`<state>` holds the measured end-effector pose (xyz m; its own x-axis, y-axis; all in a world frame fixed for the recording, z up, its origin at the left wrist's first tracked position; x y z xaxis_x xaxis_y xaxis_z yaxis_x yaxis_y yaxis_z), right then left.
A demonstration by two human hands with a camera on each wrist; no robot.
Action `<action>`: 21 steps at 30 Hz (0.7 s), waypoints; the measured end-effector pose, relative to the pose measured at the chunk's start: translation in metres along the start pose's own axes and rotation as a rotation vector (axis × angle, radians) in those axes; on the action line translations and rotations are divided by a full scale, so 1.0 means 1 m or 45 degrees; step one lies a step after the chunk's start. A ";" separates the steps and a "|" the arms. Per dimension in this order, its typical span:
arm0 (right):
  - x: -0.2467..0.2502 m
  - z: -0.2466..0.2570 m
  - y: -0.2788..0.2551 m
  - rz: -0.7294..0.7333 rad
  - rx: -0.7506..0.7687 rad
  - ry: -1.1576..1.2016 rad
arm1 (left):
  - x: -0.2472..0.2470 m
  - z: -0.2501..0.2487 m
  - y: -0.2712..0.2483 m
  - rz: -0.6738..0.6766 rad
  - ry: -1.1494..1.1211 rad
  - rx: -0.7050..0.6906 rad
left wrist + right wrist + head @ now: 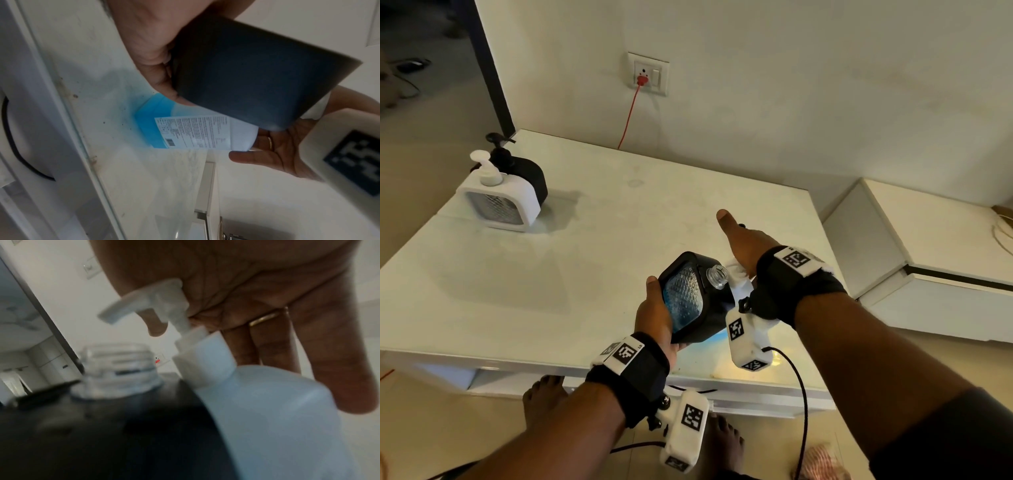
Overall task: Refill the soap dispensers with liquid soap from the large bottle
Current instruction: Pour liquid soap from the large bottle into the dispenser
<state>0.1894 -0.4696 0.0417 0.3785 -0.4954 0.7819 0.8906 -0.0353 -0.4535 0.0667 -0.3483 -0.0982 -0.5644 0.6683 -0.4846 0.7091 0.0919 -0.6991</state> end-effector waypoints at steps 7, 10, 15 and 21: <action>0.003 -0.002 -0.003 0.031 0.009 -0.044 | -0.004 0.002 -0.003 0.016 0.011 0.009; 0.000 0.000 -0.003 0.022 0.027 -0.059 | -0.003 0.001 -0.003 0.015 0.016 0.006; -0.003 -0.003 0.004 -0.017 0.008 -0.033 | -0.004 0.000 -0.004 0.000 0.002 -0.006; -0.003 -0.009 0.004 -0.069 -0.019 -0.038 | -0.002 0.000 -0.001 -0.002 -0.006 -0.014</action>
<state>0.1893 -0.4763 0.0334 0.3374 -0.4661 0.8179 0.9062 -0.0746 -0.4163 0.0673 -0.3502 -0.0968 -0.5676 0.6643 -0.4863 0.7128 0.1010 -0.6941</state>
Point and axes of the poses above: each hand's wrist, its own y-axis towards the middle knuckle, its own x-axis out of the back of the hand, z = x × y, the point moved 10 cm from there along y, towards the middle knuckle, and after that the axes turned 1 degree about z, right-handed, at the moved point
